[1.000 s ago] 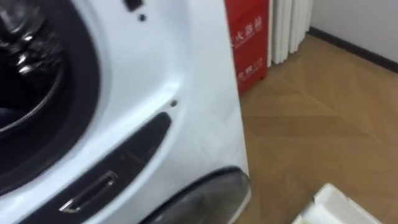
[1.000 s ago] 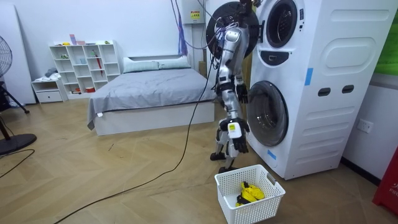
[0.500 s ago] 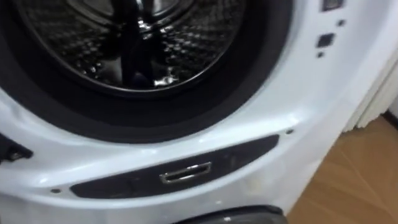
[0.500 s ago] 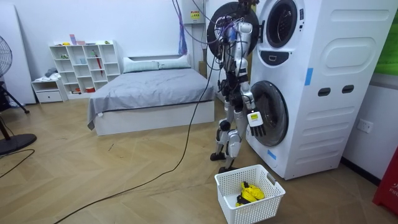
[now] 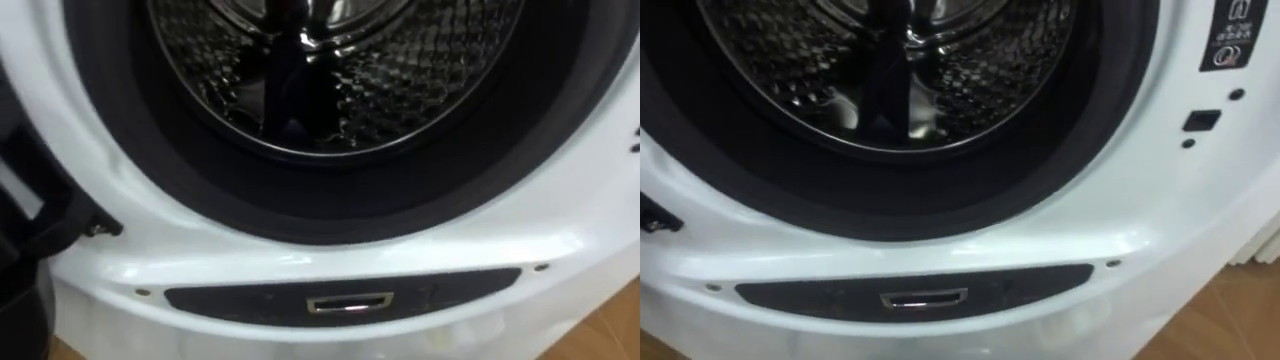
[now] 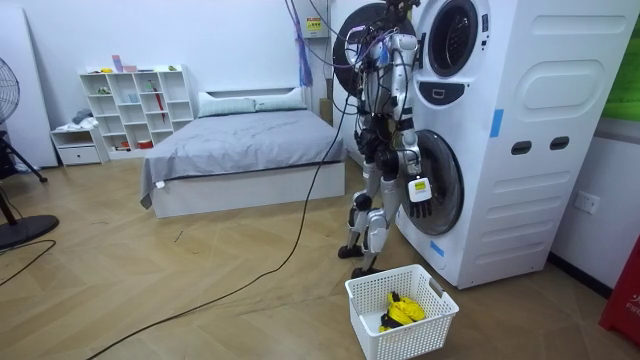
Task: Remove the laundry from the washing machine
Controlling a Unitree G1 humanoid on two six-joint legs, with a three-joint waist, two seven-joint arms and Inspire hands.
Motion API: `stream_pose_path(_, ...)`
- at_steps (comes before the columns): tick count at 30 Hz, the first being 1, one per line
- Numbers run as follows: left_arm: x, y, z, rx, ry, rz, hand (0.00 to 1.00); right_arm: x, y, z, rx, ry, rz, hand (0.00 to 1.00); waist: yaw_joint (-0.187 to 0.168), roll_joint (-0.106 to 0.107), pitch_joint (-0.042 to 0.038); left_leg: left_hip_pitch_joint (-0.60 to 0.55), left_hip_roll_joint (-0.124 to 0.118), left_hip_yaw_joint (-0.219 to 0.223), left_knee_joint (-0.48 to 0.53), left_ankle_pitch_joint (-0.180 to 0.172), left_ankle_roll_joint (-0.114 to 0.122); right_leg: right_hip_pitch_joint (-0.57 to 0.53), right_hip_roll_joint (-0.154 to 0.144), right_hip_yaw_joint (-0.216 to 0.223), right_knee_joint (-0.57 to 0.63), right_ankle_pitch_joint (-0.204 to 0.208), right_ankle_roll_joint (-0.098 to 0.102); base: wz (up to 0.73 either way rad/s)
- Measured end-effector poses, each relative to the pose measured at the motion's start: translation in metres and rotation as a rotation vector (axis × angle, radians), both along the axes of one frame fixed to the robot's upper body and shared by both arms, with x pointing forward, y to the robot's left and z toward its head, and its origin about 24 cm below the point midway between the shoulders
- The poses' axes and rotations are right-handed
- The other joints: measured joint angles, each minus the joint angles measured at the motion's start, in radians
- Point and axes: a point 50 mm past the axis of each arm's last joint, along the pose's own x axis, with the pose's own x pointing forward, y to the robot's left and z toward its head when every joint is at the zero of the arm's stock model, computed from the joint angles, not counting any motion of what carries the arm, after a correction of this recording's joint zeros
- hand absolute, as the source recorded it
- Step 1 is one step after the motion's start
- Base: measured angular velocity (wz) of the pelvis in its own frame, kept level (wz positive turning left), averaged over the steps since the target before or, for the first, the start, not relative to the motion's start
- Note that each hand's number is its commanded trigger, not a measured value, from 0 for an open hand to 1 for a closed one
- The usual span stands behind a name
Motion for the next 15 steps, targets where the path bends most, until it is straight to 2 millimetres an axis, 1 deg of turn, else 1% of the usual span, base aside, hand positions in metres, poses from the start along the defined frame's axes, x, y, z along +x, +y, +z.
stream_pose_path(2, -0.0032, 0.0005, -0.0003, 0.001, 0.008, 0.006, 0.0, 0.0008, 0.001, 0.0, -0.001, -0.002, 0.013, 0.0, 0.0, 0.002, -0.0011, 0.007, -0.002, -0.001, 0.0, 0.0, 0.0, 0.004, 0.0, -0.007, 0.0, -0.002, 0.001, 0.07)
stream_pose_path(7, -0.0063, 0.0027, -0.0002, 0.012, 0.017, 0.011, 0.0, 0.0007, 0.0022, -0.0003, -0.006, 0.003, 0.04, 0.0, 0.001, 0.004, -0.0024, 0.012, -0.003, -0.001, -0.001, 0.0, 0.0, 0.007, -0.002, -0.006, 0.002, -0.002, 0.002, 0.01)
stream_pose_path(10, -0.0068, 0.0029, -0.0003, 0.019, 0.021, 0.009, 0.0, -0.0025, 0.0022, -0.0007, -0.003, 0.008, 0.033, 0.0, 0.0, 0.004, -0.002, 0.015, -0.002, -0.001, -0.002, 0.0, 0.0, 0.013, -0.002, -0.005, 0.002, -0.002, 0.002, 0.0)
stream_pose_path(15, -0.0068, 0.0033, -0.0004, 0.035, 0.029, -0.01, 0.0, -0.0022, 0.0033, -0.0007, 0.01, 0.001, 0.028, 0.0, 0.001, 0.004, -0.0021, 0.019, -0.002, -0.001, -0.006, -0.001, -0.001, 0.018, -0.001, -0.001, 0.002, -0.004, 0.004, 0.01)
